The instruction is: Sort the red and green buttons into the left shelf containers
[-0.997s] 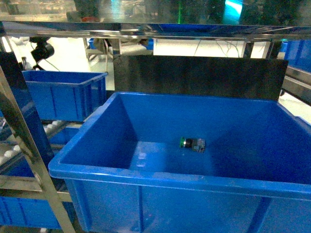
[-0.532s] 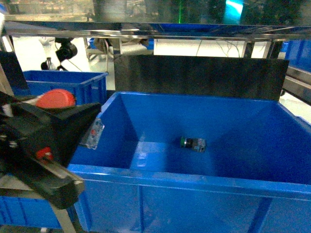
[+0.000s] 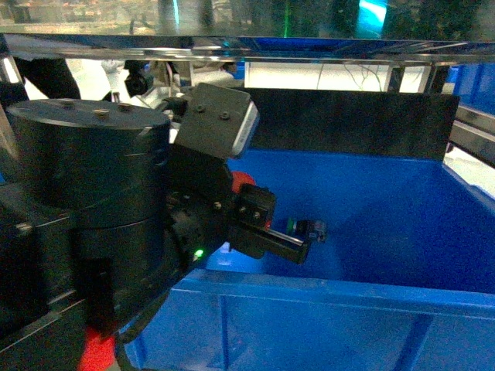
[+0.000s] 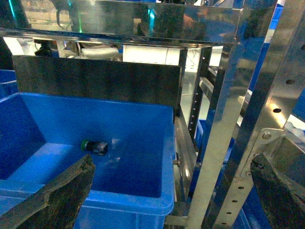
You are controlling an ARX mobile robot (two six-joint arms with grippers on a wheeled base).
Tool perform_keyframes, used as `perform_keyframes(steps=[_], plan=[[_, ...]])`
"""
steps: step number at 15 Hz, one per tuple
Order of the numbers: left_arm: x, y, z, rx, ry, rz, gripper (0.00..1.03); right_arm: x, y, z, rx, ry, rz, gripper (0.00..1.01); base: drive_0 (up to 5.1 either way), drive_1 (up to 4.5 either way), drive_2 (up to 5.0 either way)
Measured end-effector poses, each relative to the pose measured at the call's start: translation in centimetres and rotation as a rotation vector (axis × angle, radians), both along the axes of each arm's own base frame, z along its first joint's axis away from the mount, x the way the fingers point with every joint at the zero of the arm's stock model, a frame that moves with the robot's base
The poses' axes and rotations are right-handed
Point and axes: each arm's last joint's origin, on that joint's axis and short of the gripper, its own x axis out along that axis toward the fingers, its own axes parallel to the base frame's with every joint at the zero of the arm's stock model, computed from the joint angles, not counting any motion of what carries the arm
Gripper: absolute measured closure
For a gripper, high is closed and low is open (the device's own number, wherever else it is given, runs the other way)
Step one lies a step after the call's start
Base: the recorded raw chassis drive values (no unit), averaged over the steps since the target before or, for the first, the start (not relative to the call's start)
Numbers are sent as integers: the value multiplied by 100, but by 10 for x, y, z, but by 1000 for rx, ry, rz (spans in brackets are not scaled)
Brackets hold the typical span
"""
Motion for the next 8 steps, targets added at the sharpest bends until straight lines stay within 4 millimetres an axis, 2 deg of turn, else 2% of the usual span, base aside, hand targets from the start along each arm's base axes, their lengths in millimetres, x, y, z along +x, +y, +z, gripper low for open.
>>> perform_keyframes(steps=[4, 7, 8], plan=[[44, -24, -12, -19, 80, 14, 71, 0, 0, 0, 0, 0, 0, 3, 0, 0, 0], [70, -34, -20, -27, 154, 40, 71, 0, 0, 0, 0, 0, 0, 3, 0, 0, 0], [71, -35, -21, -24, 163, 36, 62, 0, 0, 0, 0, 0, 0, 3, 0, 0, 0]])
